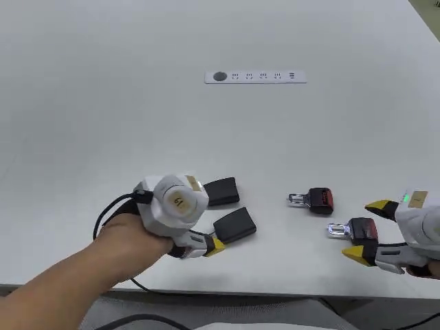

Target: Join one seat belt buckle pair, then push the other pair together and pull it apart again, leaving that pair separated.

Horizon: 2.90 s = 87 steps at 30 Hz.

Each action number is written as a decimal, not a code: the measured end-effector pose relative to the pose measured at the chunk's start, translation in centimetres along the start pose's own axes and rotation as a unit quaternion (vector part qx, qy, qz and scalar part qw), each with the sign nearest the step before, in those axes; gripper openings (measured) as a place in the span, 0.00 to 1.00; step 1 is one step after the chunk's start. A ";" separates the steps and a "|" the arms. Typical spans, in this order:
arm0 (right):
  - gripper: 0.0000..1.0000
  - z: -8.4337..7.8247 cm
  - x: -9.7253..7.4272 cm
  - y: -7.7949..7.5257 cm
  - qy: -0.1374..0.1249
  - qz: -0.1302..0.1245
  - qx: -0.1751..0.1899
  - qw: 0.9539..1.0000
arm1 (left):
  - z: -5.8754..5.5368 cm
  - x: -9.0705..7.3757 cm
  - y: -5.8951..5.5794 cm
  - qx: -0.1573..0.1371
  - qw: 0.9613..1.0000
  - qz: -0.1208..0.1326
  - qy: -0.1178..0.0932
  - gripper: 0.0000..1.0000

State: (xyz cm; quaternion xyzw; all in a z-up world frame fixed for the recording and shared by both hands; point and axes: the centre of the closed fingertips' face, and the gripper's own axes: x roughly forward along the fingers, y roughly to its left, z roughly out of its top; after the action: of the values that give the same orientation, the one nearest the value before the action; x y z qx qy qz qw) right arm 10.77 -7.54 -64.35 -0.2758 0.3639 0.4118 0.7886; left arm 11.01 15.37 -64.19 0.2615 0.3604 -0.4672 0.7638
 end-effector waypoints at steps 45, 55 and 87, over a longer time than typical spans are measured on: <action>0.34 -4.4 3.2 -1.1 0.128 0.124 -0.122 0.976 | -1.4 4.8 -1.6 0.152 0.979 -0.105 0.083 0.33; 0.34 -3.7 3.5 -0.5 0.134 0.121 -0.125 0.976 | -1.5 4.9 -1.5 0.151 0.979 -0.109 0.087 0.33; 0.34 6.2 9.7 6.7 0.052 0.137 -0.145 0.979 | -1.5 4.8 -1.7 0.148 0.978 -0.109 0.094 0.33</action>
State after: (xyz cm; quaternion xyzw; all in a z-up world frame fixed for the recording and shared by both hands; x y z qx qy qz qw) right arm 11.03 4.80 -69.40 -0.3553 0.3753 0.5495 0.6565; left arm 10.48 13.29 -69.03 0.3734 0.3834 -0.5693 0.6240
